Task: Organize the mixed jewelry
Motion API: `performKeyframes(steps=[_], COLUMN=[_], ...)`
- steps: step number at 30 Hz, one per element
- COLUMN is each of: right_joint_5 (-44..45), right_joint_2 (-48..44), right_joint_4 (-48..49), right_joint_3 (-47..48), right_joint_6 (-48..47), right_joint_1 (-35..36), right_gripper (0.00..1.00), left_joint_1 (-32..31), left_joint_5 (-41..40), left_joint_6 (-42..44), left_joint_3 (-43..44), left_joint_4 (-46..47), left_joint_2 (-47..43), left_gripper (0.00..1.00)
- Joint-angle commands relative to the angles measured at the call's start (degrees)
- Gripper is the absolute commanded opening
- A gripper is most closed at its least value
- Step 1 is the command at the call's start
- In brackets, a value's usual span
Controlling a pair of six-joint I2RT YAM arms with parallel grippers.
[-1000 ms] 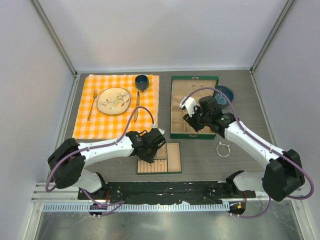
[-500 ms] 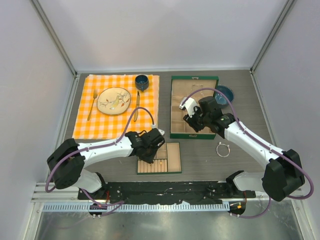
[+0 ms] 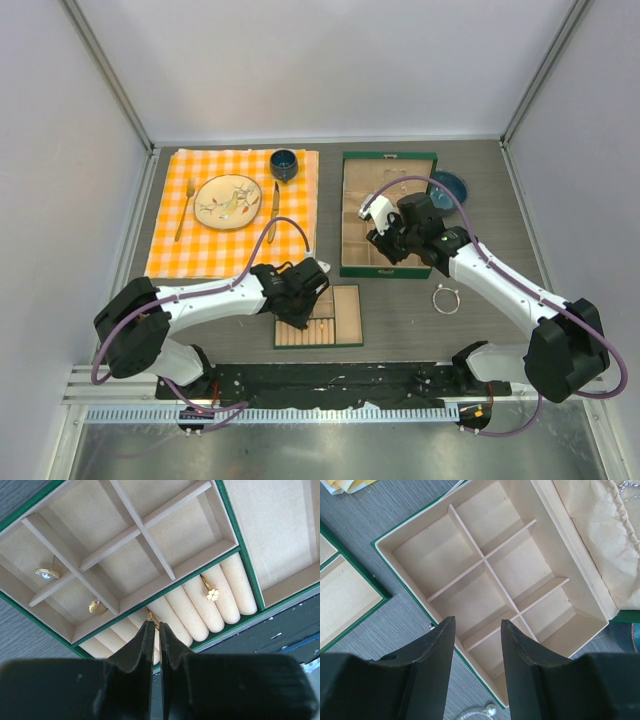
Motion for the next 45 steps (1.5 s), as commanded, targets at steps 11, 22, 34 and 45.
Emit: performKeyframes(steps=[11, 22, 34, 45], right_joint_5=[0.6, 1.6, 2.5, 9.1], right_joint_2=[-1.1, -0.9, -3.3, -9.3], right_joint_4=[2.5, 2.2, 2.1, -6.4], right_joint_3=[-0.1, 0.3, -0.6, -0.9], right_joint_6=[-0.6, -1.0, -1.6, -2.0], right_joint_1=[-0.1, -0.1, -0.1, -1.0], right_gripper=[0.48, 0.48, 0.48, 0.48], left_joint_1=[1.0, 3.8, 10.1, 11.2], left_joint_5=[0.2, 1.2, 1.1, -5.1], left_joint_6=[2.5, 3.3, 12.3, 22.9], left_joint_3=[0.7, 1.1, 6.0, 16.1], left_joint_4=[1.1, 0.1, -0.2, -4.1], left_joint_2=[-2.3, -5.5, -8.1, -6.9], left_gripper=[0.12, 0.16, 0.15, 0.12])
